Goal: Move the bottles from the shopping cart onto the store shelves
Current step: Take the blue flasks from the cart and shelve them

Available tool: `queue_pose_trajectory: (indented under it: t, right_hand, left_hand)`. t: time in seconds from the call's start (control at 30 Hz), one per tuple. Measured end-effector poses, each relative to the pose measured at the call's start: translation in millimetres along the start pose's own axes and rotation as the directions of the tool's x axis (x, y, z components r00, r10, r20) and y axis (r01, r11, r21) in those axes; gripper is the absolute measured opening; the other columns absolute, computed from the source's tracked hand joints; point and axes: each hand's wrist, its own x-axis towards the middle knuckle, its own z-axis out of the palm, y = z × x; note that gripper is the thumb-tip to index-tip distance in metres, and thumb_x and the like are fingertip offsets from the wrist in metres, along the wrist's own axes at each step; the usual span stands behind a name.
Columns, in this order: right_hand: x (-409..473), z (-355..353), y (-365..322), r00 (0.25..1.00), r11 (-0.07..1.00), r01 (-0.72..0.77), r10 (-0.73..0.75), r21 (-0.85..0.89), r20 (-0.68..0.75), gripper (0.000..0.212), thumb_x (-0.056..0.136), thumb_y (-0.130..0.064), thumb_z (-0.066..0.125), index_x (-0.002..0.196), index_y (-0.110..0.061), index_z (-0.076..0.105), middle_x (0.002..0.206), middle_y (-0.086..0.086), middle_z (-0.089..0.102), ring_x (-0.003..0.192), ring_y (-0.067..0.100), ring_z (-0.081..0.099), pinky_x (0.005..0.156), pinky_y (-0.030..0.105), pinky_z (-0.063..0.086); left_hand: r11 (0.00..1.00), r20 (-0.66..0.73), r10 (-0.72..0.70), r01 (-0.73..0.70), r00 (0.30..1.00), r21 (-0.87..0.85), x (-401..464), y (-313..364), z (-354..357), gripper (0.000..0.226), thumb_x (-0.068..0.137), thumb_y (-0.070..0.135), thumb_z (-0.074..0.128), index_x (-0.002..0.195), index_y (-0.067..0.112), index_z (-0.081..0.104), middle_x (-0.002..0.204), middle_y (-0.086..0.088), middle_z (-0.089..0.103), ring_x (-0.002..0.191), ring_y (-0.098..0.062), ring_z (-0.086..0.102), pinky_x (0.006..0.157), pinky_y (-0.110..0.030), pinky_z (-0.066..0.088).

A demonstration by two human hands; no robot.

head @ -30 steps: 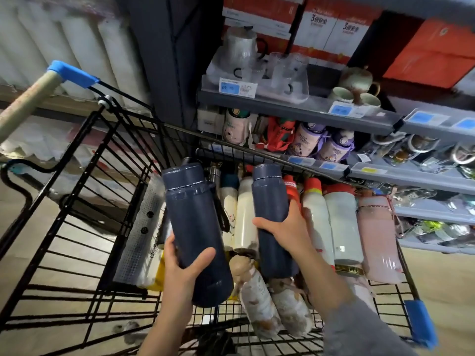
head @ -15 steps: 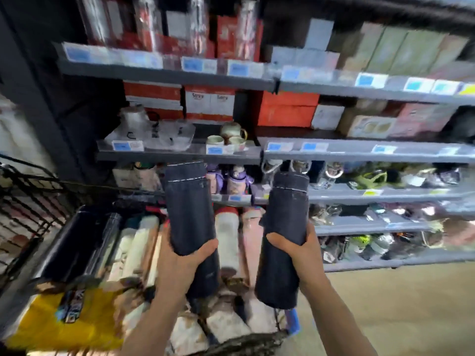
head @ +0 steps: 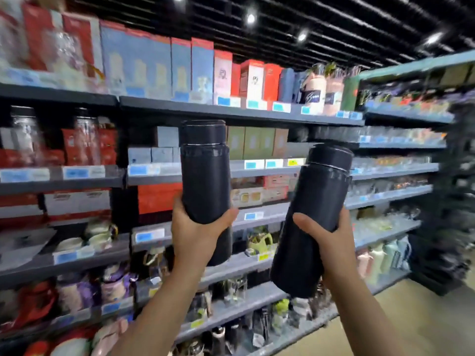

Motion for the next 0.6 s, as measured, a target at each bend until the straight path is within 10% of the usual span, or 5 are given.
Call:
queue_pose_trajectory:
  t: [0.27, 0.43, 0.6]
  right_hand:
    - [156.0, -47.1, 10.5, 0.973, 0.983, 0.184, -0.177, 0.031, -0.148, 0.055, 0.051, -0.033, 0.079, 0.1, -0.031, 0.054, 0.098, 0.0, 0.066, 0.081, 0.014, 0.066, 0.064, 0.029, 0.05]
    - [305.8, -47.0, 24.9, 0.985, 0.983, 0.169, -0.165, 0.071, -0.056, 0.084, 0.039, -0.042, 0.083, 0.112, -0.011, 0.055, 0.099, 0.016, 0.068, 0.073, 0.024, 0.066, 0.058, 0.035, 0.052]
    - [419.6, -51.1, 22.7, 0.969, 0.967, 0.241, -0.245, 0.085, 0.031, 0.077, 0.047, -0.034, 0.084, 0.114, -0.01, 0.055, 0.095, 0.015, 0.069, 0.069, 0.02, 0.067, 0.054, 0.032, 0.052]
  left_hand:
    - [0.963, 0.008, 0.226, -0.222, 0.974, -0.154, 116.8, -8.3, 160.2, 0.091, 0.047, 0.031, 0.093, 0.123, 0.032, 0.044, 0.114, 0.014, 0.061, 0.102, -0.014, 0.063, 0.093, -0.036, 0.051]
    - [0.928, -0.017, 0.317, -0.314, 0.948, -0.2, 217.1, -11.7, 250.2, 0.097, 0.051, 0.026, 0.094, 0.134, 0.019, 0.045, 0.118, 0.007, 0.063, 0.106, -0.016, 0.061, 0.097, -0.038, 0.05]
    - [0.881, -0.022, 0.443, -0.439, 0.896, -0.177, 296.0, -10.8, 321.7, 0.081, 0.056, 0.028, 0.092, 0.124, 0.023, 0.048, 0.1, 0.028, 0.057, 0.09, 0.008, 0.058, 0.078, -0.008, 0.045]
